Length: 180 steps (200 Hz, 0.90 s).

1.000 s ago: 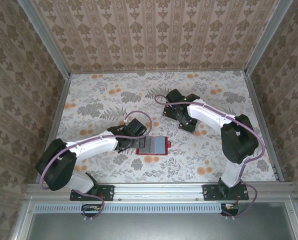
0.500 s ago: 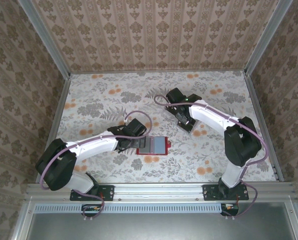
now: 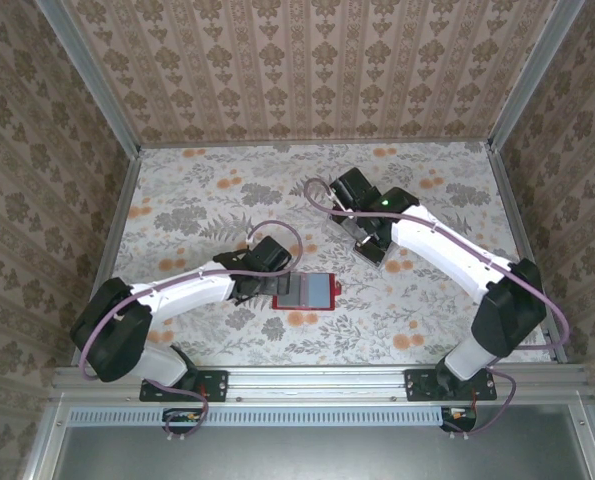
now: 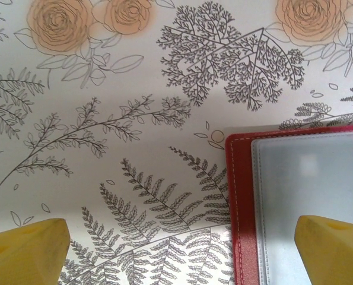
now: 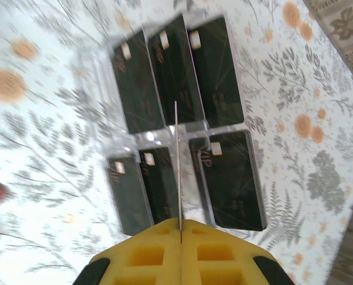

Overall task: Put the credit cards into the card holder
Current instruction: Pick up the credit card from the storage box, then insert the credit card into the card slot.

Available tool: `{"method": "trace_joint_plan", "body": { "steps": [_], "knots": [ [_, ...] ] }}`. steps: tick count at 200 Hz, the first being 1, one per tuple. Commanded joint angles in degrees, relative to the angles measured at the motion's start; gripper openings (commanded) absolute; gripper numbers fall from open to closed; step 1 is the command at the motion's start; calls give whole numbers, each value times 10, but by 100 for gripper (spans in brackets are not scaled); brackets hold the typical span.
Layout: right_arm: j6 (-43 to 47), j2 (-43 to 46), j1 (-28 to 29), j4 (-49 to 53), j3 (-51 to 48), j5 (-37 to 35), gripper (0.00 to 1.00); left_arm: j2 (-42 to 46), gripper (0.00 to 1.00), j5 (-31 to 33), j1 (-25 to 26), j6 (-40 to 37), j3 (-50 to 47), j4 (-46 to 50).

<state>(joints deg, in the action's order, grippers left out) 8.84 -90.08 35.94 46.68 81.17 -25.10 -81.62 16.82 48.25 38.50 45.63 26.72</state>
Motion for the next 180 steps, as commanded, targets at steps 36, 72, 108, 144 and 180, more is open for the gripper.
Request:
{"method": "trace_joint_plan", "body": {
  "steps": [36, 72, 108, 144, 180],
  "knots": [
    [-308, 98, 26, -103, -103, 261, 0, 28, 100, 10, -10, -35, 8, 21],
    [-500, 155, 26, -305, -276, 355, 0, 27, 100, 5, -6, -34, -5, 14],
    [-607, 187, 27, -430, -395, 372, 0, 21, 100, 0, 0, -27, -19, 0],
    [-663, 181, 28, -508, -452, 391, 0, 1, 100, -1, 14, -28, -17, -14],
    [-681, 147, 38, -558, -466, 403, 0, -23, 100, 7, 26, -31, -8, -22]
  ]
}}
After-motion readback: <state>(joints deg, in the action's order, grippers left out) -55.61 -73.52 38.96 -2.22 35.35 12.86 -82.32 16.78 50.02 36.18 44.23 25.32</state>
